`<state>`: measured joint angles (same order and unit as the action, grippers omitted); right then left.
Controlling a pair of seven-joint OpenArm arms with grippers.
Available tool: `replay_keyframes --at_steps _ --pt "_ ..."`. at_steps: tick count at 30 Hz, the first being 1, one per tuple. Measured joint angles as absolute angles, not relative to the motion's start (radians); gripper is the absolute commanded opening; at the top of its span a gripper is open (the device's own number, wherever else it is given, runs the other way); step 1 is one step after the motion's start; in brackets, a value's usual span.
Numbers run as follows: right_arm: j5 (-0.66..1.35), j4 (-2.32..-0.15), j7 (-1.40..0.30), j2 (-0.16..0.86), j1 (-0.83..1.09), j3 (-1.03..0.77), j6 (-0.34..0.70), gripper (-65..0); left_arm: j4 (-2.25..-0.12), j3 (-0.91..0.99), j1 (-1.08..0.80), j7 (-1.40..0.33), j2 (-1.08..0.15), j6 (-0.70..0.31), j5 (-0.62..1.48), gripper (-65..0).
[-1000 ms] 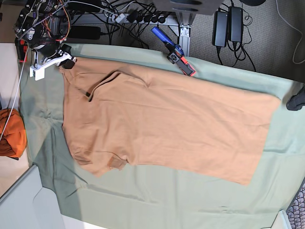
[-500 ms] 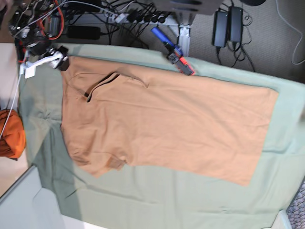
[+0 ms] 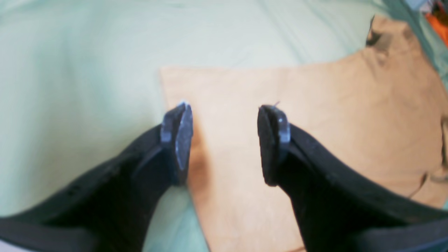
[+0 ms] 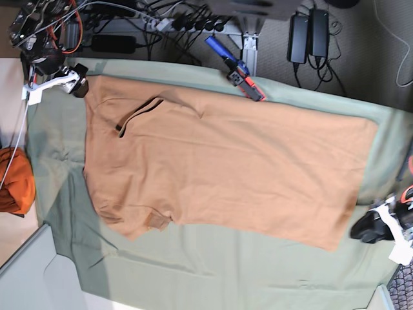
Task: Fold the T-shirt properly
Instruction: 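Move the left gripper to the other hem corner and grasp it, then move the right gripper along the shirt side and grasp the sleeve edge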
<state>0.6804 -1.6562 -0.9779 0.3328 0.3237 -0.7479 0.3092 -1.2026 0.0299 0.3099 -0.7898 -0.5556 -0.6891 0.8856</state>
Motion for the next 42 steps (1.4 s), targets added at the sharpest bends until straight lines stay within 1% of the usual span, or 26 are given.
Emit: replay_keyframes --at_steps 4,7,11,14,16,24,34,37,42 --pt "0.679 -1.656 -0.978 0.329 0.305 -0.749 0.309 -25.1 -1.018 -0.037 0.423 -0.732 -0.478 -0.689 0.812 -31.8" --pt "0.672 -1.657 -0.977 0.316 0.271 -0.749 0.310 -25.1 -0.842 -0.042 0.495 -0.626 -0.429 -0.689 0.725 -31.8" --pt "0.672 -1.657 -0.978 0.300 0.224 -0.749 0.310 -25.1 -0.677 -0.042 0.577 -0.516 -0.411 -0.687 0.635 -31.8" --pt "0.665 -1.657 -0.981 0.297 0.195 -0.749 0.310 -25.1 -0.600 -0.040 0.610 -0.422 -0.411 -0.685 0.568 -31.8" --pt "0.664 -1.657 -0.981 0.297 0.179 -0.749 0.310 -25.1 -0.563 -0.040 0.610 -0.395 -0.412 -0.666 0.527 -31.9" --pt "0.662 -1.657 -0.981 0.297 0.166 -0.749 0.310 -25.1 -0.488 -0.040 0.607 -0.395 -0.392 -0.659 0.525 -31.8" --pt "0.662 -1.657 -0.982 0.297 0.166 -0.749 0.310 -25.1 -0.485 -0.038 0.593 -0.377 -0.360 -0.674 0.543 -31.9" --pt "0.662 -1.657 -0.982 0.297 0.166 -0.749 0.310 -25.1 -0.497 -0.038 0.589 -0.419 -0.354 -0.682 0.614 -31.9" --pt "0.662 -1.657 -0.982 0.297 0.166 -0.749 0.310 -25.1 -0.533 -0.038 0.584 -0.480 -0.346 -0.682 0.636 -31.9"
